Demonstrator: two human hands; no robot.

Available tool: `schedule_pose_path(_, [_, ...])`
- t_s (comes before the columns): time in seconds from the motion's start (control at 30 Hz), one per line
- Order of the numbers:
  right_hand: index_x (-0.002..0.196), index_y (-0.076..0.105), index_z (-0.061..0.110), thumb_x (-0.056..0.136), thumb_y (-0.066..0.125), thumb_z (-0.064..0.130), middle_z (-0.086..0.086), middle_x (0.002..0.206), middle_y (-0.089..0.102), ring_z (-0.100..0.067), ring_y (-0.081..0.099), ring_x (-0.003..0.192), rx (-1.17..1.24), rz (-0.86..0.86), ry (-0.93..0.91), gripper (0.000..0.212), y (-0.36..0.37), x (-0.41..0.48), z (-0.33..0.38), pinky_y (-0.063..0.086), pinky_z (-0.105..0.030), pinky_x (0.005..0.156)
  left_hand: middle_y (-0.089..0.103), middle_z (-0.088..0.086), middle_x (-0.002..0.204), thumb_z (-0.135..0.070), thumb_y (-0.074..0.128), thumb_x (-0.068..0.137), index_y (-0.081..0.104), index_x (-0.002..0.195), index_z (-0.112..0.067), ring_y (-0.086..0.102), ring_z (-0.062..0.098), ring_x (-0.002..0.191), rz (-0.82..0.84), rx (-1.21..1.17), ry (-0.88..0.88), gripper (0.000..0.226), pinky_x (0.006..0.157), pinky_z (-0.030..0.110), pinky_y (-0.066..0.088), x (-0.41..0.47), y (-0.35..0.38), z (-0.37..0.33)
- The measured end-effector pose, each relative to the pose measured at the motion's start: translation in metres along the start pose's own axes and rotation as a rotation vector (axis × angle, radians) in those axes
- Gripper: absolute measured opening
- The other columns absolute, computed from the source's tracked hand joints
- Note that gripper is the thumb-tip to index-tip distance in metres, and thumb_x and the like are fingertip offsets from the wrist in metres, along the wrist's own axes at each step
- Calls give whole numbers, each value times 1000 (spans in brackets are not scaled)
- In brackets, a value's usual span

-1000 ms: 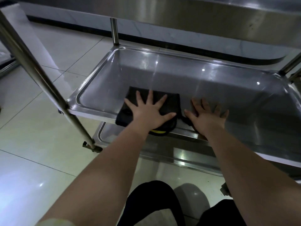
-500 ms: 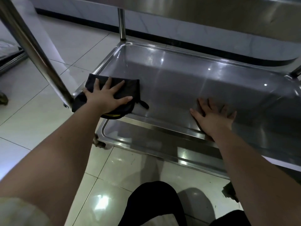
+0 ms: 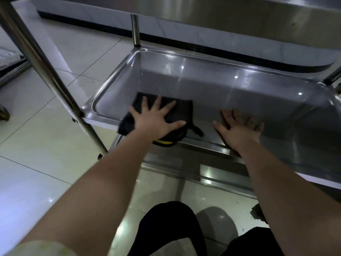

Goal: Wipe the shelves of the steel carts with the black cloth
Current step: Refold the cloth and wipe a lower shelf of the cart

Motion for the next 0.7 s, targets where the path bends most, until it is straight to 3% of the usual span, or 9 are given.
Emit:
schedule_pose_path(0.13, [146, -4, 57, 83, 13, 83, 15, 162, -5, -43, -7, 147, -8, -8, -8, 70, 1, -3, 0, -5, -66, 112, -5, -11, 164, -97, 19, 66, 0, 144, -63, -11, 37, 148, 23, -18, -160, 87, 108, 74, -1, 4, -14, 87])
schedule_pose_path(0.23, [146, -5, 56, 84, 13, 82, 15, 162, -6, -44, -7, 146, -13, -7, 0, 70, 3, -2, 2, -5, -67, 112, -7, -9, 164, -96, 15, 65, -1, 145, -62, -13, 38, 148, 31, -2, -175, 89, 109, 74, -2, 11, -16, 108])
schedule_pose_path(0.37, [147, -6, 54, 85, 11, 81, 13, 163, -7, -44, -9, 146, -34, -2, 14, 70, 2, 0, 1, -7, -67, 112, -10, -7, 164, -96, 13, 67, -6, 145, -61, -14, 43, 146, 44, 18, -186, 88, 106, 78, -2, 17, -13, 81])
schedule_pose_path(0.47, [149, -2, 52, 90, 11, 75, 16, 162, -4, -39, -9, 147, 65, 18, 24, 66, 1, 0, -2, -9, -62, 113, -10, -7, 164, -95, 12, 69, -7, 146, -59, -13, 45, 146, 28, 43, -67, 87, 104, 79, -2, 13, -4, 9])
schedule_pose_path(0.57, [149, 13, 52, 98, 21, 63, 10, 162, 14, -24, 1, 150, 521, -135, 47, 52, -6, -3, -14, -8, -48, 119, -10, -4, 164, -93, 13, 73, -5, 147, -57, -16, 47, 144, 12, 61, 133, 85, 101, 79, -7, -5, 14, -99])
schedule_pose_path(0.63, [146, 34, 43, 102, 36, 48, 3, 156, 33, -19, 22, 146, 1086, -297, 51, 44, -17, -13, -30, 9, -40, 121, -12, -2, 164, -91, 16, 76, -4, 148, -56, -19, 49, 143, 37, 60, 246, 83, 99, 79, -13, -20, 25, -161])
schedule_pose_path(0.7, [136, 51, 35, 102, 47, 35, 2, 145, 47, -15, 41, 134, 1361, -326, 78, 35, -27, -22, -51, 31, -35, 114, -13, -1, 164, -88, 17, 79, -4, 149, -54, -21, 49, 142, 44, 57, 297, 81, 97, 79, -16, -28, 30, -197])
Point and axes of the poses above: each hand's wrist, its own x-axis towards the middle knuckle, its own y-axis out of the palm, z = x × y, the point moved 5 cm from there along x, towards the middle knuckle
